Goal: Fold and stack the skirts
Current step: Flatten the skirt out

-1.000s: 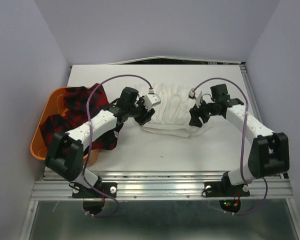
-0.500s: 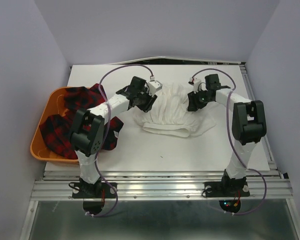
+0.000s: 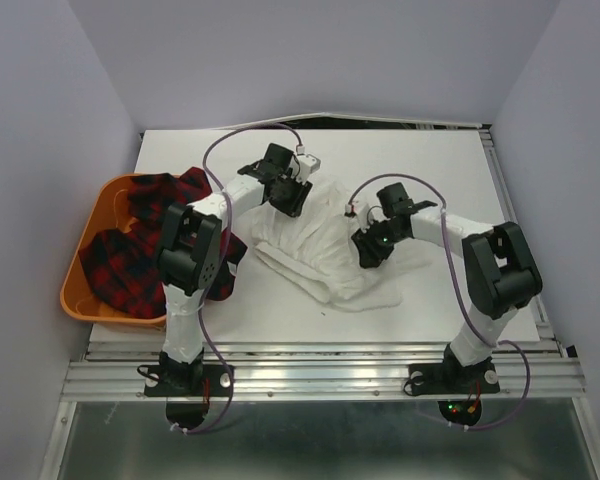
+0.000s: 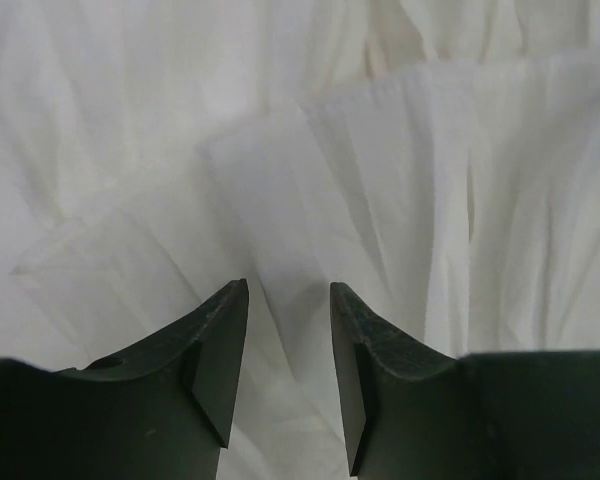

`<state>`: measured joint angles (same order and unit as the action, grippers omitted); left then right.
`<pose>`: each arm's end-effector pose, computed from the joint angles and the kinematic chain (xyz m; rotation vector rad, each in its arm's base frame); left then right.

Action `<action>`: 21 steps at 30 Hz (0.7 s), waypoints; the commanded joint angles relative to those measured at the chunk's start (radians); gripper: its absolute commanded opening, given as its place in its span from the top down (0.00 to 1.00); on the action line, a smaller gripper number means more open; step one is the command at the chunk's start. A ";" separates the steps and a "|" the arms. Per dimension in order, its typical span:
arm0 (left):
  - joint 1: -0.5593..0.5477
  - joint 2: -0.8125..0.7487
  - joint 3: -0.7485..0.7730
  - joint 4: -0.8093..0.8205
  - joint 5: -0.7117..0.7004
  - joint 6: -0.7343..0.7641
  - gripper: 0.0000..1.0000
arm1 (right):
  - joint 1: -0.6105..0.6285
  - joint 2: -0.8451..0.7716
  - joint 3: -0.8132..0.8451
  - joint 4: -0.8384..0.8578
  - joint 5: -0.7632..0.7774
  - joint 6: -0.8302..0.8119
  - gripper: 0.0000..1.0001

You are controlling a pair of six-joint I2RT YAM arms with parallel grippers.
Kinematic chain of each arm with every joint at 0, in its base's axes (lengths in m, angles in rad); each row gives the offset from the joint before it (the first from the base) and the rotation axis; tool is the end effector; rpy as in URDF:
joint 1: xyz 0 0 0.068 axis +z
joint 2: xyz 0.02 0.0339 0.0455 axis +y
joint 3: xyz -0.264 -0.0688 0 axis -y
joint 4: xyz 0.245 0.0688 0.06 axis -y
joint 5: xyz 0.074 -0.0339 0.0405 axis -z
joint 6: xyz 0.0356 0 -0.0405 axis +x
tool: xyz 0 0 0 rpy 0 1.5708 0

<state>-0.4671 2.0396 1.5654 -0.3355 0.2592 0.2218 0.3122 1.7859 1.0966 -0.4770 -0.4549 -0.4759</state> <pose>0.4061 -0.2150 0.2120 0.9220 2.2018 -0.4250 0.3238 0.1209 0.1645 -1.1332 2.3979 0.5667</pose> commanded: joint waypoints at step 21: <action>0.048 -0.172 -0.079 -0.054 0.018 -0.007 0.50 | -0.021 0.092 0.217 0.043 -0.162 0.209 0.50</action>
<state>-0.4332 1.9789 1.5486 -0.4019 0.2653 0.2199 0.2832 1.8767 1.3304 -0.5461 -0.6224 -0.2985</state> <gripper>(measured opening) 0.505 0.503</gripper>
